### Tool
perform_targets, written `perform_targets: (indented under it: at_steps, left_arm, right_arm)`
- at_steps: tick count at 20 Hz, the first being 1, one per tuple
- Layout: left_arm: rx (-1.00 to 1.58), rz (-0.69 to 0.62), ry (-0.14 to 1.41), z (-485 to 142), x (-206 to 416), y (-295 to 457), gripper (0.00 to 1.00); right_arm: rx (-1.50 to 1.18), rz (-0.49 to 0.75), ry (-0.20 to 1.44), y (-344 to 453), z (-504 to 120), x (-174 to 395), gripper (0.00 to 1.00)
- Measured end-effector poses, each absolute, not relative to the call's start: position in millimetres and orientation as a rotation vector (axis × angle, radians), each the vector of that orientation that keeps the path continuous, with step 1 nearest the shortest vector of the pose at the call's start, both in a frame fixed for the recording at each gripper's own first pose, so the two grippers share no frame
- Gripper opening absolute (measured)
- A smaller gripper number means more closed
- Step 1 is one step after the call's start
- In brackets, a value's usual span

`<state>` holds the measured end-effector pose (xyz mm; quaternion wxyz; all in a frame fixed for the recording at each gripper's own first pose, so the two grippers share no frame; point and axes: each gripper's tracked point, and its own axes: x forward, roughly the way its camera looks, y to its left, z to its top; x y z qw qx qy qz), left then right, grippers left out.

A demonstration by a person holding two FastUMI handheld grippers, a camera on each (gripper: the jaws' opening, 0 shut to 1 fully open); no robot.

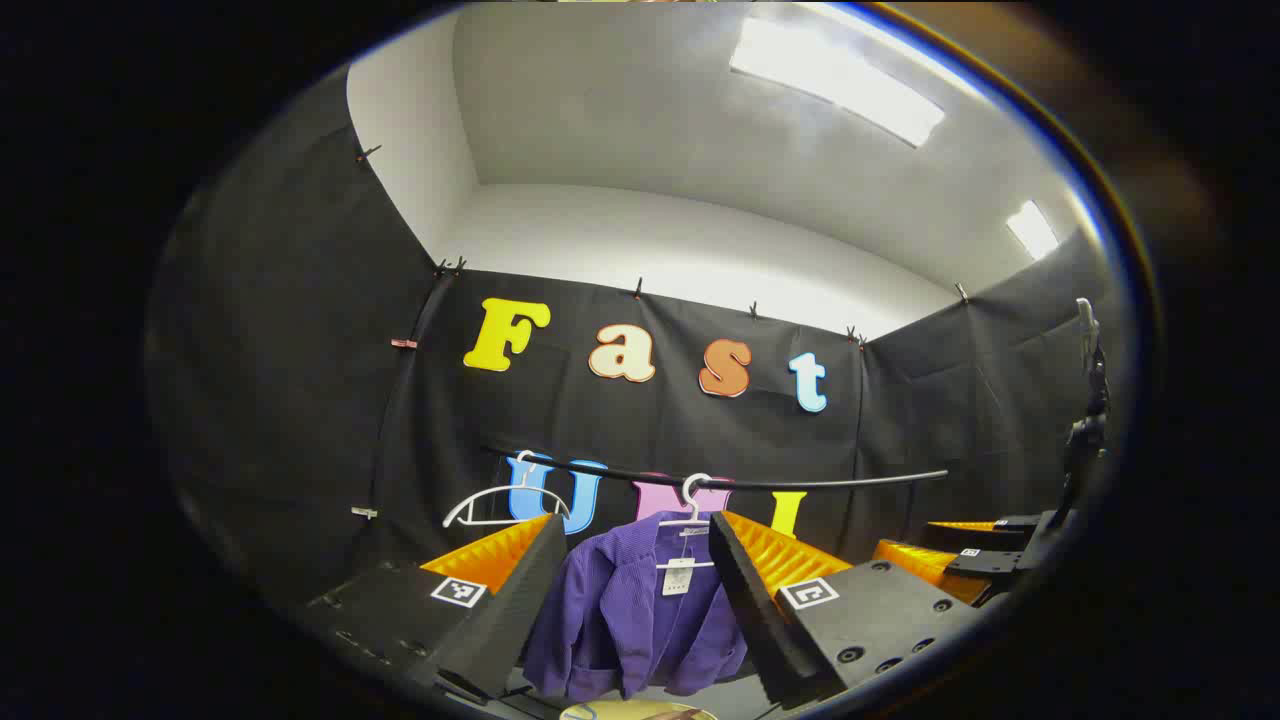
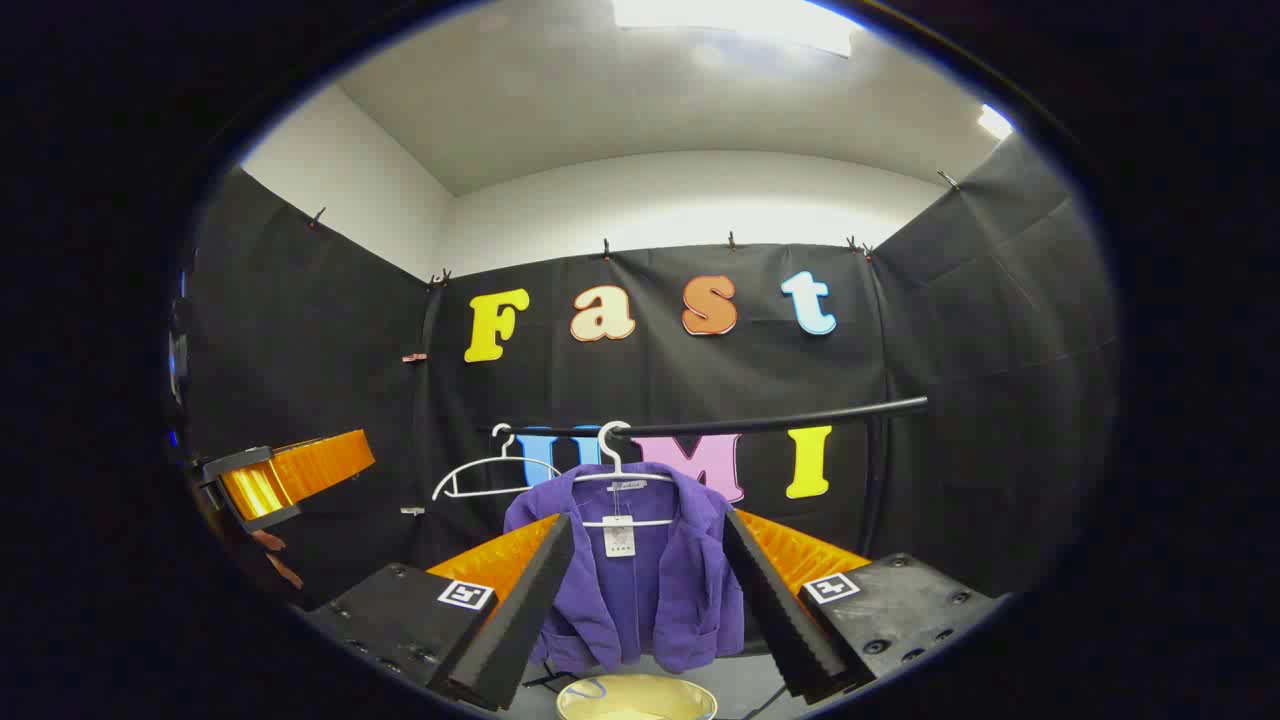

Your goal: Grasp the clothes on the hanger with both hands and then place them into the laundry hamper below.

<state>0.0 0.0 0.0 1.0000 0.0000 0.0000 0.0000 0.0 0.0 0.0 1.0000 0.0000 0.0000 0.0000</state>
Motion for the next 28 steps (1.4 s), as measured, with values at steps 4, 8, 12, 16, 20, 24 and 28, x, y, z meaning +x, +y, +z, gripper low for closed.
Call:
perform_targets:
  at_steps: [4,8,12,16,20,24,28]
  left_arm:
    - [0.042,-0.014,0.038,-14,-2,-9,0.88]
    - [0.052,-0.017,0.032,-12,-5,-12,0.88]
    - [0.025,-0.020,0.037,-13,-7,-9,0.88]
    - [0.020,-0.003,0.035,-10,-9,2,0.90]
    - [0.029,-0.025,0.044,-14,-9,7,0.93]
    - [0.041,-0.095,0.066,-23,-10,1,0.95]
    - [0.049,-0.152,0.046,-21,-16,1,0.95]
  right_arm:
    - [-0.006,0.007,0.016,3,-5,-2,0.96]
    - [-0.024,-0.002,0.020,-3,-9,-5,1.00]
    - [0.004,-0.009,0.040,-4,-14,-7,0.96]
    - [-0.017,-0.021,0.028,-2,-10,-10,0.96]
    - [-0.011,-0.041,0.038,3,-15,-16,0.96]
    - [-0.028,-0.081,0.047,8,-19,-21,0.96]
    - [-0.030,-0.103,0.038,18,-17,-28,0.96]
